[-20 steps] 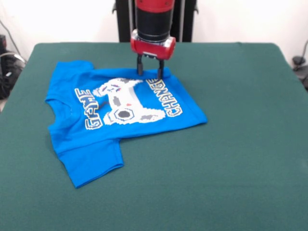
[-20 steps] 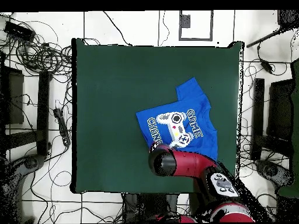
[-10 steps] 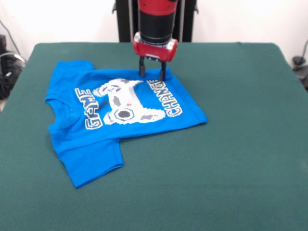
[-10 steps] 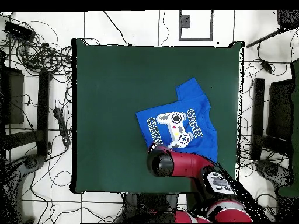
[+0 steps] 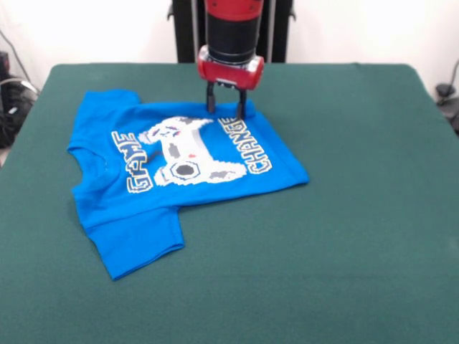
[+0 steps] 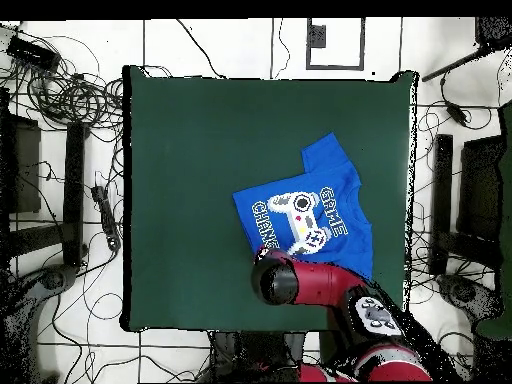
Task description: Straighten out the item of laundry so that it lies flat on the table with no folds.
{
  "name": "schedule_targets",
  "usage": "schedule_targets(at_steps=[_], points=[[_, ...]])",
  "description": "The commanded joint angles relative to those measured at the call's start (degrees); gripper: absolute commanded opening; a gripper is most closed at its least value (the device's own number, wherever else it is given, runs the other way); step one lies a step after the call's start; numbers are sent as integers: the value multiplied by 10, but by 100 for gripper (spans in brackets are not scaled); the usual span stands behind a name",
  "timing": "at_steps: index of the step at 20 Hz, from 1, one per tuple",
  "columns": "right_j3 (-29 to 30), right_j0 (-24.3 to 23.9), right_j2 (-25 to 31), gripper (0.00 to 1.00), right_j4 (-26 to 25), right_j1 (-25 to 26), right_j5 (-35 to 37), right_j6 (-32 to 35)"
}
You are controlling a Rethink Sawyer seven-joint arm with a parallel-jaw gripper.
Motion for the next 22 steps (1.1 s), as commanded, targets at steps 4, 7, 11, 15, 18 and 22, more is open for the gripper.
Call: schedule_targets(at_steps=[4,7,11,15,18,22], points=[[45,-18,29,100,-20,-19,-2,41],[51,-23,27,100,-27,-21,-5,39],[55,-24,24,100,-33,-24,-2,38],[49,-18,22,100,-35,-13,-8,46],[45,-14,20,100,-37,-9,-11,51],[41,-12,21,100,-36,-5,-12,55]])
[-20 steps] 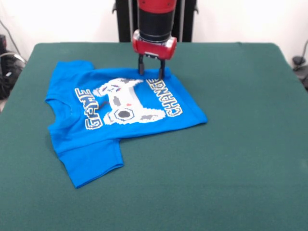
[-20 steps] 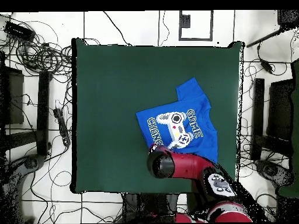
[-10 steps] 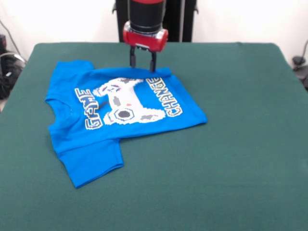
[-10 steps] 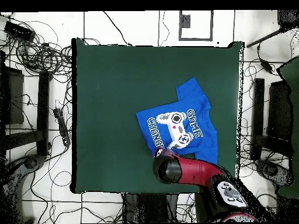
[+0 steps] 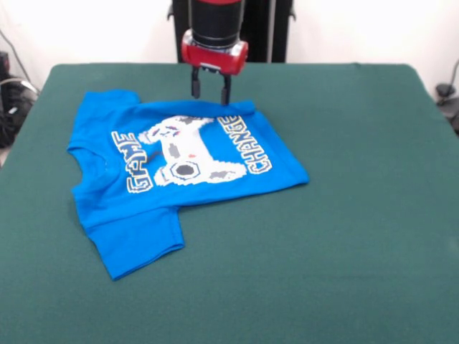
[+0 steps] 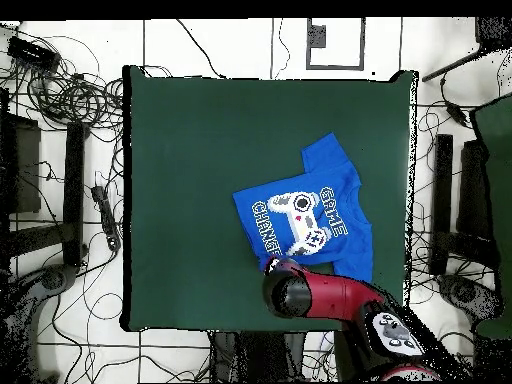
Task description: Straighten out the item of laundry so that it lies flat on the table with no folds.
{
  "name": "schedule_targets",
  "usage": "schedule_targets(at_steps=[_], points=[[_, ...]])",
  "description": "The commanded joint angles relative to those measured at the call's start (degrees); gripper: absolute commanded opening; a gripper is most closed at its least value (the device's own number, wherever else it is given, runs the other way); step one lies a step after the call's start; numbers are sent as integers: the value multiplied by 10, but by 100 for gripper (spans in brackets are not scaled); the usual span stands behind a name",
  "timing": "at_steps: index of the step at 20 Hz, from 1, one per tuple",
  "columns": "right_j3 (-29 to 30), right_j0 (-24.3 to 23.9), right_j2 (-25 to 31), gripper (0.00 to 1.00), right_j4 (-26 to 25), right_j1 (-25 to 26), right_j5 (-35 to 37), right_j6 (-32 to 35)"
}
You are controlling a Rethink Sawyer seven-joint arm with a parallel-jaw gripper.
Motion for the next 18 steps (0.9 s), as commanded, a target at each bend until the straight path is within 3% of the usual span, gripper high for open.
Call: schedule_targets(at_steps=[1,11,18], points=[[12,19,27,100,-3,18,-8,55],[-4,8,52,100,28,-41,68,40],[-33,6,58,100,37,-55,108,29]])
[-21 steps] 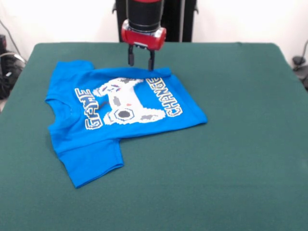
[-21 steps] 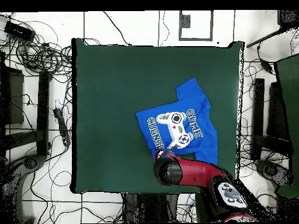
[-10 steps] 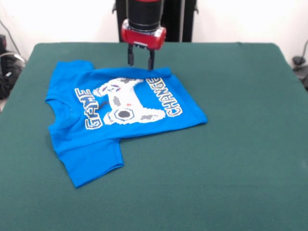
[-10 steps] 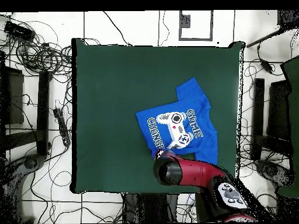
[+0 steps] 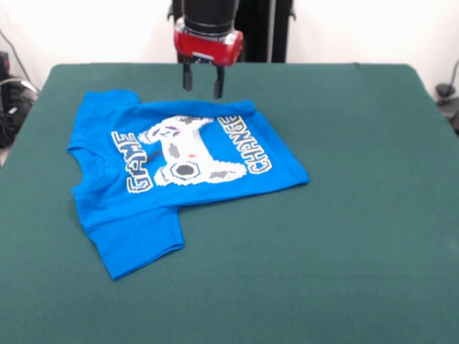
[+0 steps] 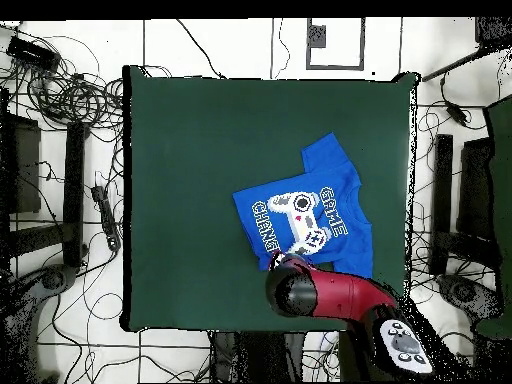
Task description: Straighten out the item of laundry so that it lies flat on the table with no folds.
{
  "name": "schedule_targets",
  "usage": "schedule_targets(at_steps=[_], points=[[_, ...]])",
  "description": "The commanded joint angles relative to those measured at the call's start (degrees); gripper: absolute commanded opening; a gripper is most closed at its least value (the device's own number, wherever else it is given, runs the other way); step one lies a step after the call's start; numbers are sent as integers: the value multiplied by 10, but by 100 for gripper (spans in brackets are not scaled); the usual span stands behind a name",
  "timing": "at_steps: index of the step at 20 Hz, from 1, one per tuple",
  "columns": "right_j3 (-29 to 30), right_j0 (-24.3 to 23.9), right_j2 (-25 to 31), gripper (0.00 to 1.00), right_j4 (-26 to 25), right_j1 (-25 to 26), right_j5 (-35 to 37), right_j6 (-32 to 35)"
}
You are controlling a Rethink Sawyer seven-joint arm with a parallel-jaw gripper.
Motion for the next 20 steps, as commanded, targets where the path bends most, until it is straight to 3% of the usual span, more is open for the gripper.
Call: schedule_targets(at_steps=[1,20], points=[[-33,8,59,100,36,-7,83,31],[-78,43,52,100,51,49,55,67]])
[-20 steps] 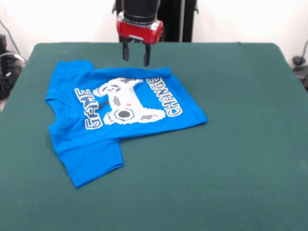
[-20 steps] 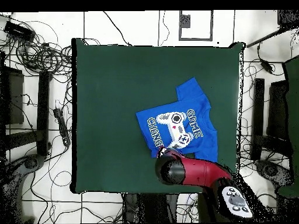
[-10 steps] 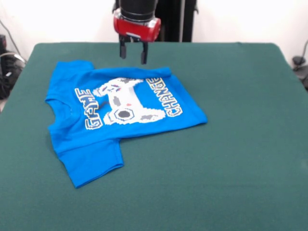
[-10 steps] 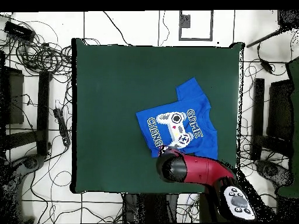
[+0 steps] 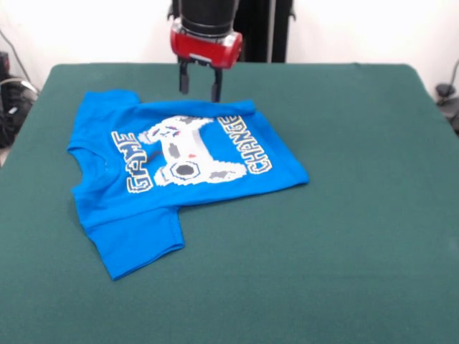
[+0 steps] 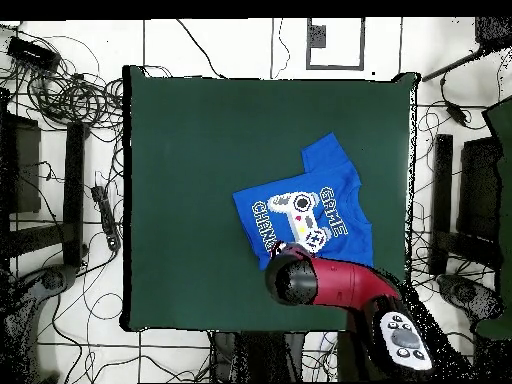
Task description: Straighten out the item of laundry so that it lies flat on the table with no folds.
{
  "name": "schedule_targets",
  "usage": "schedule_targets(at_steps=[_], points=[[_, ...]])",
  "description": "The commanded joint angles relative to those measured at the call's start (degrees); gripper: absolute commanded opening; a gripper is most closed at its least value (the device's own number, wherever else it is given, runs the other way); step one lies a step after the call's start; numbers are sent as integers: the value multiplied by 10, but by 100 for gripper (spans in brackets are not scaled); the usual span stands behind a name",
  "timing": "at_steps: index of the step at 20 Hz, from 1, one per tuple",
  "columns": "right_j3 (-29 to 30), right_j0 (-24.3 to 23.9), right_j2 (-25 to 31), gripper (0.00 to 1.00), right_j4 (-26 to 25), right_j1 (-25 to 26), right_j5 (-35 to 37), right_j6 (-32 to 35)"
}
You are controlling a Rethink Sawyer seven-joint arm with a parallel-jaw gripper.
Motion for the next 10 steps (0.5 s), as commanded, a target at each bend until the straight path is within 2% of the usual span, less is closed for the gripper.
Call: schedule_targets(at_steps=[1,10], points=[[-44,31,52,100,43,55,24,70],[-41,47,46,100,48,78,-7,84]])
